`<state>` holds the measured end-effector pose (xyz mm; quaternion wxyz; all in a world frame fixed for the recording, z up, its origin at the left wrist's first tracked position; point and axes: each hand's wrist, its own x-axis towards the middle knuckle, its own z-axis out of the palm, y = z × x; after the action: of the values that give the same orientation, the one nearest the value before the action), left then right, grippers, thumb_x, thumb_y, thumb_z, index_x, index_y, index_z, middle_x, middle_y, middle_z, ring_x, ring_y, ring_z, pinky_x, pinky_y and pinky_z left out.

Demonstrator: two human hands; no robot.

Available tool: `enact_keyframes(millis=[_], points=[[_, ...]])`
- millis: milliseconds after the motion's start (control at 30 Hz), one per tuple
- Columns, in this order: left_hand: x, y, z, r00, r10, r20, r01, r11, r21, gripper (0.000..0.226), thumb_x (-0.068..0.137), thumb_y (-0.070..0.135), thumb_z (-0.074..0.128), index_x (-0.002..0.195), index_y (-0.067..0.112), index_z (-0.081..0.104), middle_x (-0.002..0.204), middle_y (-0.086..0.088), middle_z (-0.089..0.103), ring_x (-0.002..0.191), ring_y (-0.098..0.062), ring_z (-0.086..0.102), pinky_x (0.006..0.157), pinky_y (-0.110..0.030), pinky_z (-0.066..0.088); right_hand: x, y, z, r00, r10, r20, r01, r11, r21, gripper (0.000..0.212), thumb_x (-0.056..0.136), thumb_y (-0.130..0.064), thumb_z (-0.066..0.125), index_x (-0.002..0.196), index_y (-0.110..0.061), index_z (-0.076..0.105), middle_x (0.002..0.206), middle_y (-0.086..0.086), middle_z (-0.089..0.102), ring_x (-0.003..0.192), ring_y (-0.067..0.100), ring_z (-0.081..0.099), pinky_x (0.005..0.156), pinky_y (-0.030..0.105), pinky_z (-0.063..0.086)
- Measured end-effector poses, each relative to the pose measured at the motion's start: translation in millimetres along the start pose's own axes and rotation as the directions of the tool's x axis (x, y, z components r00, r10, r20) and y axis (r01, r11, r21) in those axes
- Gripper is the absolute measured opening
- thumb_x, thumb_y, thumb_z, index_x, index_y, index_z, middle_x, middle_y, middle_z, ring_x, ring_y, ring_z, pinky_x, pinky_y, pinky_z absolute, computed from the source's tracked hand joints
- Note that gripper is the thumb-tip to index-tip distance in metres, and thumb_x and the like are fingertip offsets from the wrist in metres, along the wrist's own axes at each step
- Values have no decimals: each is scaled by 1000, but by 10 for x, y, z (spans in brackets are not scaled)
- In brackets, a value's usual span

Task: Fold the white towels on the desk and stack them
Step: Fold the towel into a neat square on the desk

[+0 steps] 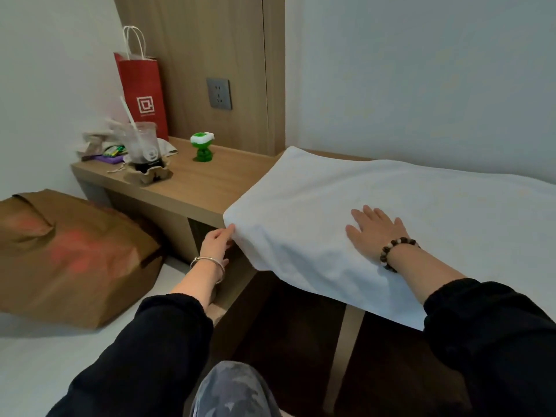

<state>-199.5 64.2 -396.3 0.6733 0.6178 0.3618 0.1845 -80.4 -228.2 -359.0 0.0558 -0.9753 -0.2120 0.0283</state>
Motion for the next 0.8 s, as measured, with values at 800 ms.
enact_keyframes(millis=[800], points=[[-1660,315,2287,534,54,844,-845,31,533,47,99,37,33,134,7,41,148,-9,31,138,-24,25,108,-53,22,-611,1486,-1027,698,677,-233,-334,595,731,30,99,-10,31,109,5,55,116,24,56,104,35,53,76,31,35]])
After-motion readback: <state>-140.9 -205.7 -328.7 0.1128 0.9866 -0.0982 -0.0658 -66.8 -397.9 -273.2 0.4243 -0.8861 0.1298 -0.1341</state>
